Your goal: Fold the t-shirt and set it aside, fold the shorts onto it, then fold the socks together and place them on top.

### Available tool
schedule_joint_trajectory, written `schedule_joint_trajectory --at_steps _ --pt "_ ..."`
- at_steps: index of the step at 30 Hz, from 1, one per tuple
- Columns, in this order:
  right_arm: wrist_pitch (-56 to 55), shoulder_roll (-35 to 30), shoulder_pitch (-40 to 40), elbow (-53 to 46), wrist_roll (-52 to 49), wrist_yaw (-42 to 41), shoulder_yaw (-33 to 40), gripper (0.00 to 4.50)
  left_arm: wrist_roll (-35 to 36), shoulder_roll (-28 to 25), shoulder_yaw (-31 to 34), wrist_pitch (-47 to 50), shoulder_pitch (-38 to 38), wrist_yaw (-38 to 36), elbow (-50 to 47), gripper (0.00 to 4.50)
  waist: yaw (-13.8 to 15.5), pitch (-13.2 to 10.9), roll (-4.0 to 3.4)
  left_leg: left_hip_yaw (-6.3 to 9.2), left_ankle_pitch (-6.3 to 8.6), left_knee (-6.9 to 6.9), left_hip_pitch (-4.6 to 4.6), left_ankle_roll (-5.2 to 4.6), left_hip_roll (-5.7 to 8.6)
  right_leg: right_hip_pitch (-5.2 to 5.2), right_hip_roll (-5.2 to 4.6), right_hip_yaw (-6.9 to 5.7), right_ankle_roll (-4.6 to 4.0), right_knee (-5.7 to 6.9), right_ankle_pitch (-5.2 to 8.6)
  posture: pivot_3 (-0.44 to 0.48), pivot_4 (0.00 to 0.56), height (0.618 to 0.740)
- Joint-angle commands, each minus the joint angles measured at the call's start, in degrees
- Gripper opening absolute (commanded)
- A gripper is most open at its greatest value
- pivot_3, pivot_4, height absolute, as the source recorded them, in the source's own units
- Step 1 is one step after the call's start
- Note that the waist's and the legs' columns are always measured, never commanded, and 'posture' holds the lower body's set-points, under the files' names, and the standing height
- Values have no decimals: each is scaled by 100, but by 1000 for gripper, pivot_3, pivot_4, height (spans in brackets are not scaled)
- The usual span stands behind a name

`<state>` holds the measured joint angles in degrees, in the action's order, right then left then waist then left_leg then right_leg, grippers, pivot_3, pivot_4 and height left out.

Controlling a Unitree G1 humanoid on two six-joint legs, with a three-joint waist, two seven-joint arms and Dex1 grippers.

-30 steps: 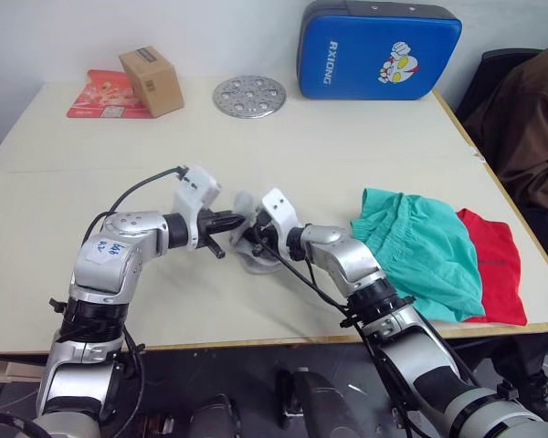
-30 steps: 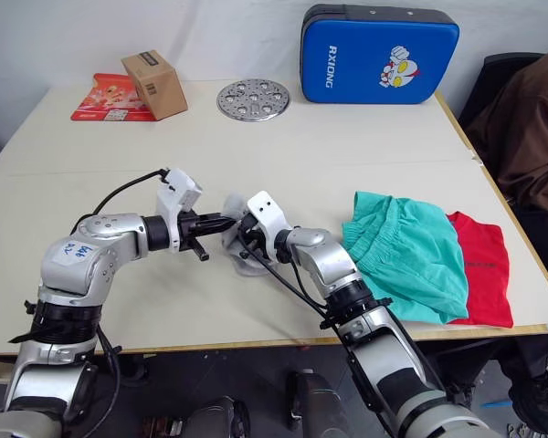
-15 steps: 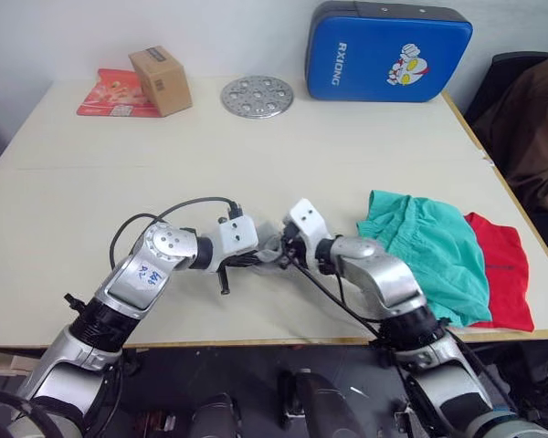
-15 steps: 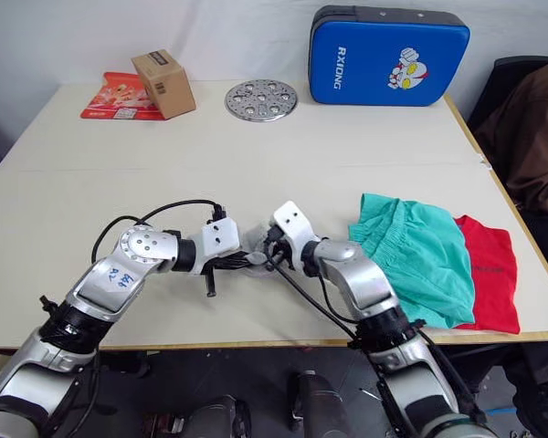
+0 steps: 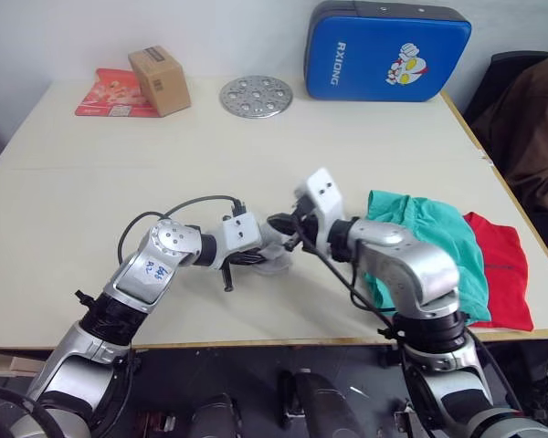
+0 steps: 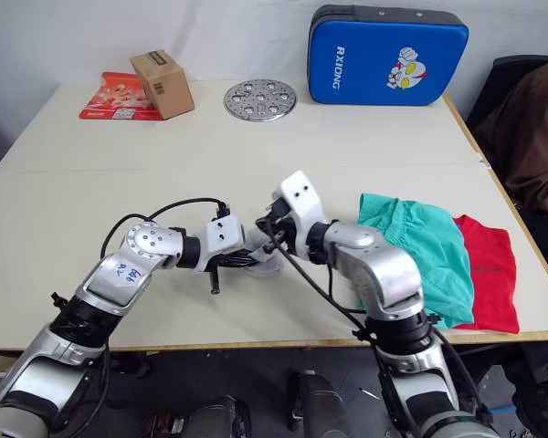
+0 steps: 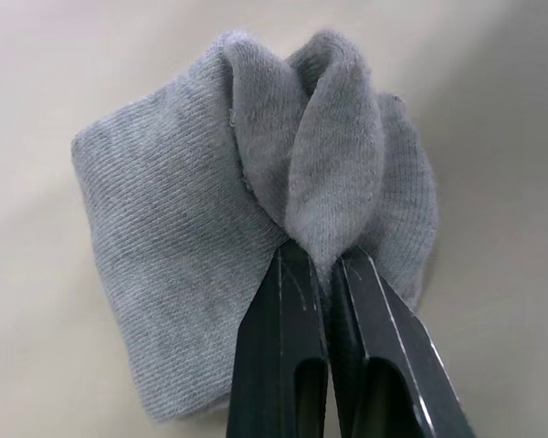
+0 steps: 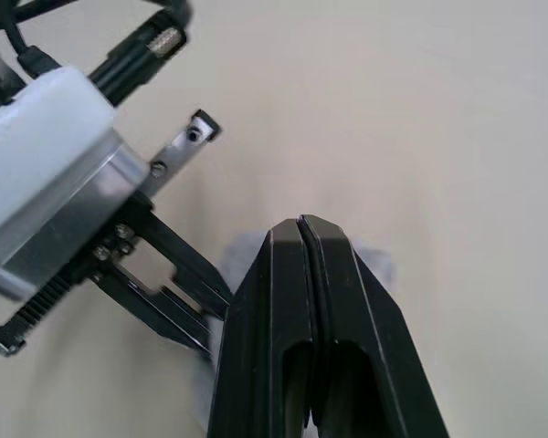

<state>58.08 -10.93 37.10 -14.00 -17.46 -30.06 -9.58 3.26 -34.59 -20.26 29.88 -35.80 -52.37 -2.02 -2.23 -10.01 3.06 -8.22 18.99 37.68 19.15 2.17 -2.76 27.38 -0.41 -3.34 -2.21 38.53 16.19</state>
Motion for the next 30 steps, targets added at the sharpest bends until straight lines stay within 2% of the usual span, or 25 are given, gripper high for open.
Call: schedule_joint_trajectory --at_steps 1,2,5,12,15,19,25,30 --pt "-439 118 -99 548 237 135 -345 0 234 14 225 388 -22 -145 -101 19 0 0 0 -1 -1 0 3 -3 2 2 -3 0 0 0 0 0 150 740" --pt "-536 111 -165 645 282 114 -445 0 338 27 319 546 -23 -148 -132 19 0 0 0 -1 -1 0 3 -4 2 2 -2 0 0 -1 0 0 150 740" --pt "-749 -53 -383 814 419 -6 -705 0 772 -7 700 1083 -49 -262 -221 790 -16 -1 -1 -1 -1 -5 5 -4 2 5 -1 0 0 -4 0 0 150 740" --pt "-925 -300 -669 670 391 -206 -758 0 2226 -548 1792 2102 -302 -1210 -210 3002 -91 -1 -1 1 -4 -13 -1 2 0 3 2 0 0 -2 0 0 150 740" --pt "-950 -361 -736 601 384 -231 -767 0 2107 -518 1822 1985 -609 -1045 392 3002 -66 0 -1 2 -4 -13 -5 3 2 -2 0 -1 0 -6 0 0 150 740" --pt "-921 -430 -837 410 350 -240 -760 0 1508 -233 1338 1118 -1014 -909 1263 2069 -45 0 0 3 -4 -15 -3 0 5 -5 -2 -2 4 -20 -2 0 150 740" --pt "-751 -728 -1081 -187 260 -361 -787 0 673 193 361 -130 -1157 -1187 1882 42 15 0 -1 -5 -4 -28 4 0 3 7 0 -3 3 -30 -2 0 150 740" --pt "-300 -1143 -1403 -1054 -71 -465 -484 0 -42 397 -137 -1128 -1211 -1133 2542 15 35 0 0 -3 -4 -29 -1 0 3 2 0 -3 3 -31 -2 0 150 740"
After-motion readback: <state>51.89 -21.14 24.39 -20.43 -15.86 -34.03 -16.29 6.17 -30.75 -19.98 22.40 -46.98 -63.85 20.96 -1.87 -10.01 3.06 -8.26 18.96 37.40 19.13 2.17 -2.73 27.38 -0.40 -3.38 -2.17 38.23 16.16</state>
